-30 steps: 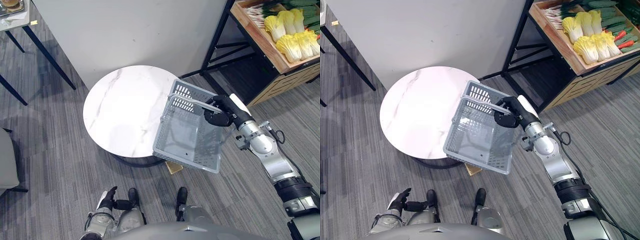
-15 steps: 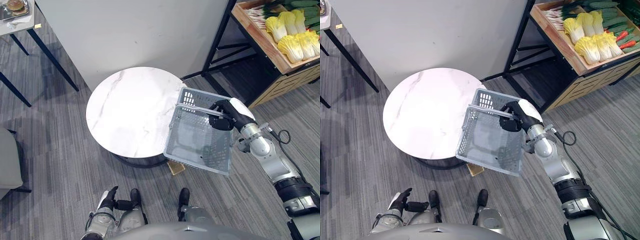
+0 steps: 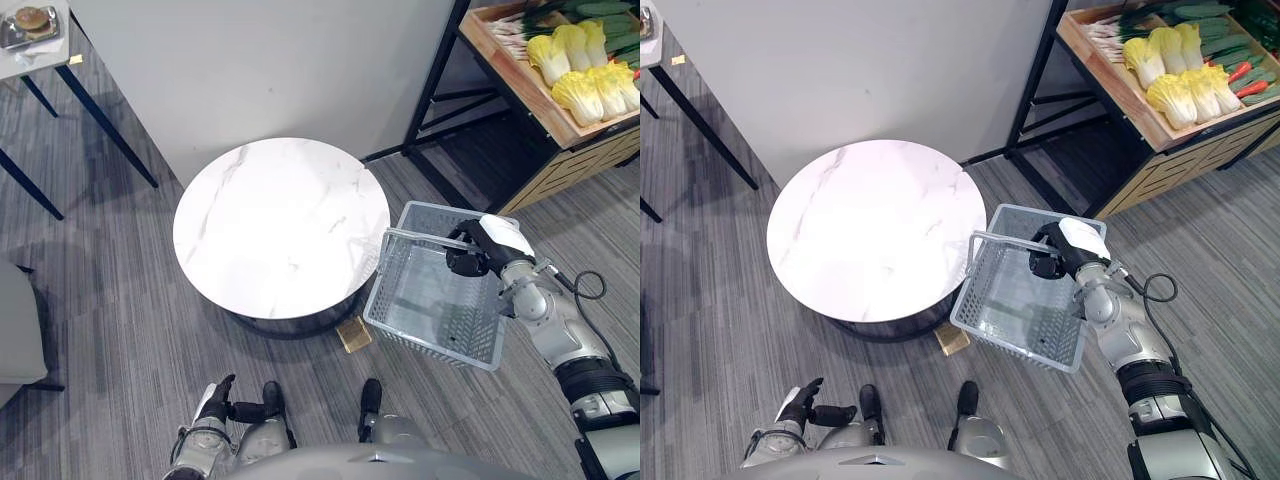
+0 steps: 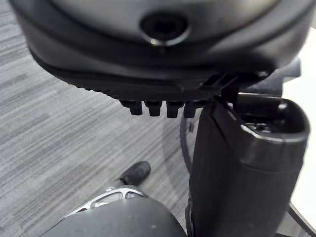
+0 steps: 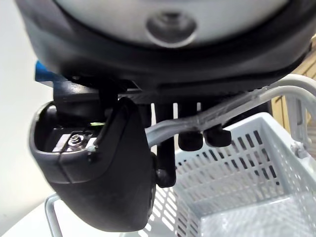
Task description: Pick vegetable in the basket
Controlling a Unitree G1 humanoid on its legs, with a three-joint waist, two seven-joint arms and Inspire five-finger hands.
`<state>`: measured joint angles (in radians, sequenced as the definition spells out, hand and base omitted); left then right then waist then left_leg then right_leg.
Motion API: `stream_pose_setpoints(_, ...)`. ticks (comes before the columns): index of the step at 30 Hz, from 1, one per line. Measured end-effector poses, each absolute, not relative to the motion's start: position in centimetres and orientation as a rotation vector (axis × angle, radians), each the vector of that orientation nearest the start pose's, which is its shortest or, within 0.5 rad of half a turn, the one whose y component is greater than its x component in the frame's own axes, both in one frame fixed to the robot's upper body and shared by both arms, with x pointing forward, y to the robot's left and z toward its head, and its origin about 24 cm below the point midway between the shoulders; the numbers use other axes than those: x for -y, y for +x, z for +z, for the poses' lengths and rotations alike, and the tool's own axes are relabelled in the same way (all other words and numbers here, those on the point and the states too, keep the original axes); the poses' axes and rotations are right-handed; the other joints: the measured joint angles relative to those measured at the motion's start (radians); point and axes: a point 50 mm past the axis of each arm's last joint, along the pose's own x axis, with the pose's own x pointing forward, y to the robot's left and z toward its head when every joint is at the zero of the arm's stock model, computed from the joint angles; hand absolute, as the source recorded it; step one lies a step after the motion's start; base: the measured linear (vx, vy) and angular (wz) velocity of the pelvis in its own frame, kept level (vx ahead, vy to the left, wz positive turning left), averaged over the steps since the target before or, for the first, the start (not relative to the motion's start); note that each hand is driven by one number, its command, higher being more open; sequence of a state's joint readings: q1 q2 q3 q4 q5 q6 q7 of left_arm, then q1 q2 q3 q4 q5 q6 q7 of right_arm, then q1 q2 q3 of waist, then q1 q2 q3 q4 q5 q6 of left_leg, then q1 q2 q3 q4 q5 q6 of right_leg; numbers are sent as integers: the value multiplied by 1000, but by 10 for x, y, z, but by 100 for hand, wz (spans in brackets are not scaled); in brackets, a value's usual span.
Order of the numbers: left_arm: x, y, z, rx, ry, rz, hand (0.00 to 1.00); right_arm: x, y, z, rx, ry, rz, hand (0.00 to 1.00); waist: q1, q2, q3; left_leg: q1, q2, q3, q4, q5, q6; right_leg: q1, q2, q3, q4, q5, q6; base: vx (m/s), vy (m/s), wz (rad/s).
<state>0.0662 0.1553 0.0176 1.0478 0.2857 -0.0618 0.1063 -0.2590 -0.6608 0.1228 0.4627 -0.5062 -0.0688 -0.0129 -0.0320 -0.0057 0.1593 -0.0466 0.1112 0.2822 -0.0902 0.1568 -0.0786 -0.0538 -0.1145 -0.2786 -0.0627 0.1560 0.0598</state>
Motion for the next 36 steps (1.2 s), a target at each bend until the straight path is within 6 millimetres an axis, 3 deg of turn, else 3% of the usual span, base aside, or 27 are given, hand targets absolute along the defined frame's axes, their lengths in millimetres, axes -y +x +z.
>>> stream_pose_setpoints(3, -216, 107, -153, -1035, 433, 35, 100, 288, 293, 58, -165, -1175, 10, 0, -1, 0, 0, 2, -4, 6, 4, -3, 4, -7, -5, 8, 13, -8, 0, 1, 6, -7)
stream_pose_setpoints(7, -217, 108, -152, -1029, 434, 38, 100, 298, 291, 64, -170, -1158, -46, 0, -12, -10, 10, -1, -28, 17, 28, -24, 33, -44, -40, 32, 85, -29, 26, 3, 45, -9)
stream_pose_setpoints(8, -219, 111, -150, -1011, 435, 52, 100, 302, 291, 67, -163, -1146, -74, 0, -12, -26, 24, -35, -30, 31, 106, -65, 45, -66, -58, 54, 113, -28, 34, -11, 73, -24)
stream_pose_setpoints(10, -220, 117, -147, -987, 445, 68, 100, 304, 291, 71, -152, -1130, -109, 0, -11, -29, 27, -93, -31, 49, 204, -116, 51, -98, -67, 77, 128, -18, 46, -42, 65, -35)
stream_pose_setpoints(12, -226, 127, -140, -933, 442, 105, 100, 301, 293, 82, -112, -1109, -146, 0, -7, -38, 31, -229, -5, 86, 472, -240, 84, -175, -72, 143, 131, -5, 82, -165, 183, -81)
stream_pose_setpoints(13, -227, 128, -139, -927, 444, 108, 100, 299, 294, 83, -104, -1103, -148, 0, -1, -39, 32, -238, -7, 95, 500, -268, 97, -178, -75, 141, 108, -20, 84, -233, 294, -137)
stream_pose_setpoints(14, -226, 132, -138, -919, 451, 101, 100, 291, 296, 84, -82, -1083, -146, 0, 6, -15, 48, -223, 36, 159, 474, -301, 148, -155, -83, 27, 60, -82, 70, -203, 260, -127)
stream_pose_setpoints(15, -226, 134, -138, -914, 449, 102, 100, 288, 297, 85, -69, -1079, -142, 0, 12, -5, 59, -223, 59, 187, 470, -301, 162, -178, -90, -32, 134, -90, 25, -161, 270, -162)
stream_pose_setpoints(16, -228, 135, -137, -914, 447, 111, 100, 282, 300, 86, -55, -1084, -121, 0, 17, 2, 65, -217, 91, 233, 450, -296, 174, -218, -117, -139, 335, -125, -63, -115, 254, -115)
stream_pose_setpoints(18, -230, 133, -138, -923, 447, 118, 100, 275, 307, 87, -43, -1093, -96, 0, 38, -7, 70, -167, 93, 324, 387, -277, 189, -161, -186, -250, 516, -166, -110, -76, 335, -147)
stream_pose_setpoints(19, -230, 132, -138, -931, 445, 114, 100, 268, 315, 94, -16, -1100, -83, 0, 58, -9, 69, -147, 95, 387, 368, -278, 193, -107, -222, -278, 568, -178, -123, -55, 248, -153)
stream_pose_setpoints(22, -233, 131, -138, -935, 442, 128, 100, 254, 332, 118, 75, -1143, -75, 0, 88, -18, 67, -143, 98, 521, 352, -271, 190, -20, -273, -267, 598, -178, -121, -100, 162, -158)
stream_pose_setpoints(24, -235, 130, -138, -938, 436, 144, 100, 242, 341, 132, 137, -1150, -61, 0, 104, -19, 67, -145, 108, 622, 348, -262, 195, 28, -288, -270, 543, -164, -100, -139, 24, -142)
stream_pose_setpoints(25, -237, 131, -137, -935, 442, 150, 100, 236, 344, 136, 161, -1156, -46, 0, 113, -28, 65, -145, 111, 676, 348, -255, 196, 50, -288, -293, 478, -137, -58, -114, -48, -115)
stream_pose_setpoints(27, -240, 130, -137, -937, 450, 155, 100, 229, 346, 138, 177, -1158, -28, 0, 109, -35, 65, -147, 114, 733, 348, -238, 198, 80, -272, -334, 350, -170, 29, -140, -181, -93)
stream_pose_setpoints(29, -243, 129, -137, -944, 458, 166, 100, 227, 345, 132, 163, -1144, -21, 0, 99, -35, 65, -149, 133, 766, 353, -212, 196, 111, -230, -356, 250, -200, 74, -154, -296, -55)
stream_pose_setpoints(31, -246, 127, -137, -951, 463, 176, 100, 229, 343, 127, 146, -1137, -17, 0, 78, -30, 64, -156, 170, 769, 367, -186, 194, 130, -186, -365, 194, -207, 102, -131, -250, -18)
stream_pose_setpoints(36, -251, 124, -137, -964, 474, 180, 100, 246, 328, 108, 69, -1122, -40, 0, 51, -8, 57, -152, 266, 748, 384, -130, 190, 175, -85, -375, 134, -210, 96, -170, -141, -1)
